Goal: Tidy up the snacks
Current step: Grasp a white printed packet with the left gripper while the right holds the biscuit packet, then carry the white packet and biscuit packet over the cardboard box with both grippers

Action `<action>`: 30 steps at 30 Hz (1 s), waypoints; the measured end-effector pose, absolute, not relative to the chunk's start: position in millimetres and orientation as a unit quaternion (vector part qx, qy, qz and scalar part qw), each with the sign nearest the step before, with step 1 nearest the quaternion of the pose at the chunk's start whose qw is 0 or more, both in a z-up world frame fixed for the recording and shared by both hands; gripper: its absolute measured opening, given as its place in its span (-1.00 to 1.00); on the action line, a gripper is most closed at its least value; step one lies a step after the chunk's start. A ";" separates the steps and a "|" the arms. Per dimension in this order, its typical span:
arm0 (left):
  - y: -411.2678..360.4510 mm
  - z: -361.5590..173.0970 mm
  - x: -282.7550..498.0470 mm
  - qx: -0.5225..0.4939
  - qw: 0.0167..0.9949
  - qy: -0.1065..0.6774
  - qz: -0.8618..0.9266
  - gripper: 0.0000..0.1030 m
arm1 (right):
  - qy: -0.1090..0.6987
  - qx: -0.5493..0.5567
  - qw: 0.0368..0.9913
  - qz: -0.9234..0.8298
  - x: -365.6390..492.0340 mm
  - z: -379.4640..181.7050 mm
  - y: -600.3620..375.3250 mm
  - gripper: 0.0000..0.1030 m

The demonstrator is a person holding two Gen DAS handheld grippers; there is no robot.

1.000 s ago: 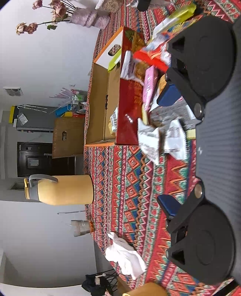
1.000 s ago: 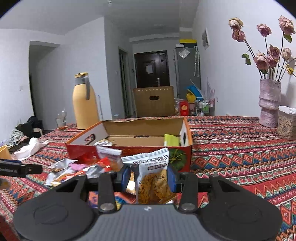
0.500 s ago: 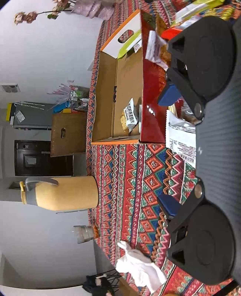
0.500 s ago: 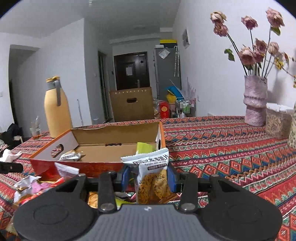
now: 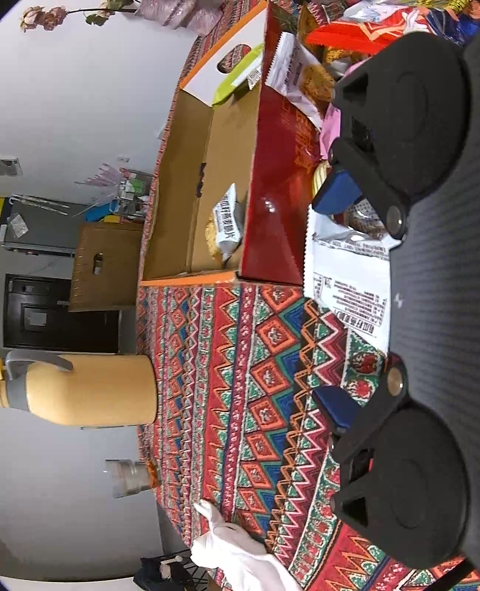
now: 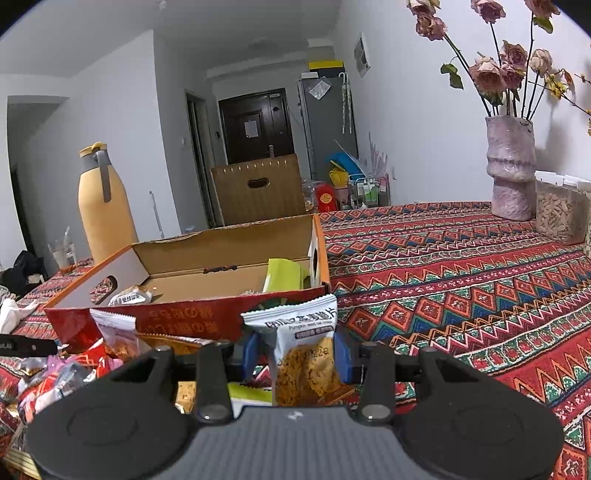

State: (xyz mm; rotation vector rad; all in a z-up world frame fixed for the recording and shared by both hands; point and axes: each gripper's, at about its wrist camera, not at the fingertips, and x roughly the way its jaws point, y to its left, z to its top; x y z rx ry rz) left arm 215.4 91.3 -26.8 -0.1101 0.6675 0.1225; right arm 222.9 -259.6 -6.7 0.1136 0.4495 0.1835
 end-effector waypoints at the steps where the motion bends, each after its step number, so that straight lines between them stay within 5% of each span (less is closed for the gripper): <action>1: 91.4 -27.7 216.3 -0.055 0.940 0.330 0.059 0.86 | 0.222 0.056 0.969 0.091 222.2 -6.5 -259.0 -0.21; 8: 93.7 -33.4 221.6 -0.075 0.932 0.353 0.025 0.28 | 0.225 0.057 0.968 0.090 222.9 -7.3 -258.9 -0.21; 30: 89.7 -23.5 208.8 -0.062 0.947 0.314 0.032 0.24 | 0.216 0.060 0.971 0.087 222.8 -7.4 -258.6 -0.21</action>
